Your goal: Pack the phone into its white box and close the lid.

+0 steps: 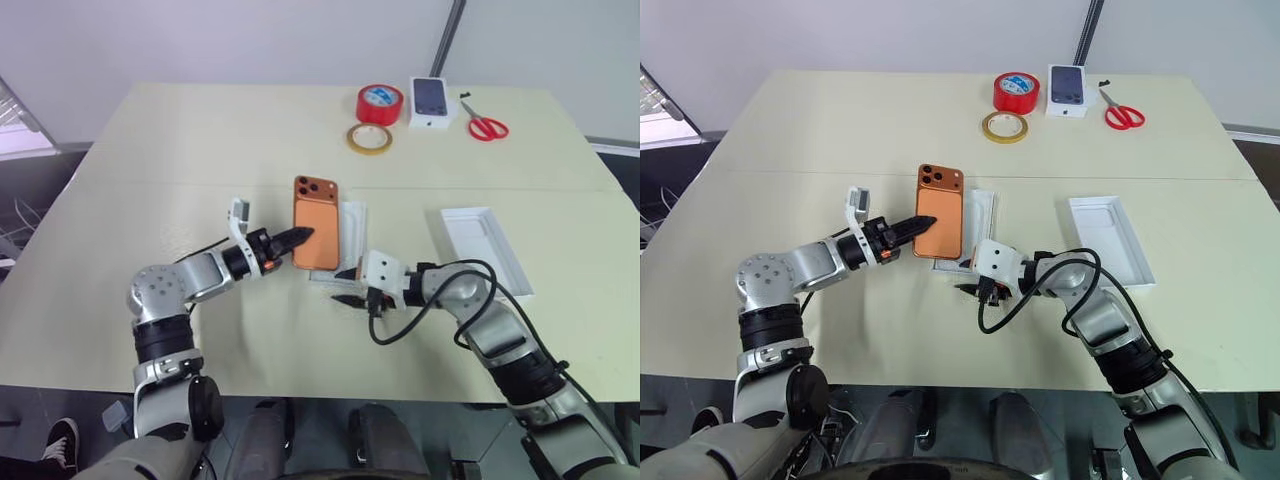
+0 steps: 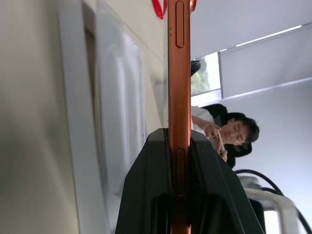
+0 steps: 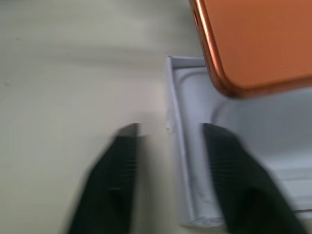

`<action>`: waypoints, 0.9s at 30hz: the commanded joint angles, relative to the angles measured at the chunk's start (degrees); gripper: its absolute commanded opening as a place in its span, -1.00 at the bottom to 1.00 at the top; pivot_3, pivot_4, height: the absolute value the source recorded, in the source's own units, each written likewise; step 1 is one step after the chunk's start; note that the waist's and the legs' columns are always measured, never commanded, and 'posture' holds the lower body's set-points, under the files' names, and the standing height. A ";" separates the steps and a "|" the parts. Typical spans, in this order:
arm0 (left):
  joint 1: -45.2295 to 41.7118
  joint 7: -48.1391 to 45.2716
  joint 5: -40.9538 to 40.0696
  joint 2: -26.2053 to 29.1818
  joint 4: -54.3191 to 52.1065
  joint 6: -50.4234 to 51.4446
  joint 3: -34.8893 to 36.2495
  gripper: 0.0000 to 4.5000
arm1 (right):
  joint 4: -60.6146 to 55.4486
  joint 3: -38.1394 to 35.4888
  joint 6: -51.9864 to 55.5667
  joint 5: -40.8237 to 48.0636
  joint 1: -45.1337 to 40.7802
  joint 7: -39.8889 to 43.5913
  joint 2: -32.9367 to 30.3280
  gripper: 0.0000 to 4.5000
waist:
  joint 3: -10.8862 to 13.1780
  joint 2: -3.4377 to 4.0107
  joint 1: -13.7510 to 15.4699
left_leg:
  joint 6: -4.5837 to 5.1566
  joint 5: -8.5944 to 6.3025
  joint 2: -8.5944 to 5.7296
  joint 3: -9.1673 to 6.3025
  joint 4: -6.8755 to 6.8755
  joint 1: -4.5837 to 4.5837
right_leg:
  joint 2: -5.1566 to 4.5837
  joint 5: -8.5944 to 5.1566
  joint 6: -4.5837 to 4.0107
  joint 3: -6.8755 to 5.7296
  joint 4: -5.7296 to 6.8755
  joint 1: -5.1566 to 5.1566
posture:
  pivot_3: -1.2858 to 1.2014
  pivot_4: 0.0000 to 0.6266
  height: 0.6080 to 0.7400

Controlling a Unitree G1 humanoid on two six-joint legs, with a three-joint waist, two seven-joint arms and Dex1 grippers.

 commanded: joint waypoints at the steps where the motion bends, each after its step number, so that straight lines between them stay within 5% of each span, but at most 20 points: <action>1: -0.75 -1.04 0.34 -0.68 0.46 -2.85 -1.61 -1.00 | -6.60 -3.98 2.12 6.17 0.99 3.54 -2.67 0.57 | 0.00 -0.01 -0.01 | 0.00 0.00 0.00 0.00 0.00 0.00 | 0.00 0.00 0.00 0.00 0.00 0.00 | 0.03 -0.52 1.00; 5: -1.40 -1.99 1.43 -1.10 2.15 -4.96 -3.81 -1.00 | -6.71 -9.54 4.77 11.84 0.63 5.24 -5.81 0.57 | 0.00 -0.01 -0.01 | 0.07 -0.04 -0.01 0.00 0.04 0.00 | -0.01 0.00 0.00 -0.01 0.00 0.04 | 0.03 -0.52 1.00; 11: -2.45 -2.88 2.78 -1.60 4.44 -6.20 -6.77 -1.00 | 1.80 -12.12 -0.05 8.49 -1.79 2.53 -7.94 0.57 | 0.00 -0.01 -0.06 | 0.26 -0.14 0.00 0.00 0.02 0.00 | 0.00 0.00 0.00 -0.01 0.00 0.02 | 0.03 -0.52 1.00; 19: -3.04 -2.25 3.33 -0.47 2.66 -3.56 -8.73 0.71 | 5.74 -12.30 -3.32 7.03 -3.41 -0.23 -6.59 0.59 | 0.00 0.00 -0.08 | 0.04 0.00 0.00 0.01 0.04 0.01 | 0.02 0.00 0.00 0.00 0.01 0.04 | 0.03 -0.52 1.00; 27: -2.80 -2.69 4.37 5.36 -5.63 -0.64 -12.53 0.71 | 7.68 -11.17 -4.55 6.17 -4.18 -1.00 -5.31 0.59 | 0.00 0.00 -0.11 | 0.02 0.01 0.01 0.01 0.08 0.01 | 0.03 0.00 0.00 0.00 0.02 0.05 | 0.03 -0.52 1.00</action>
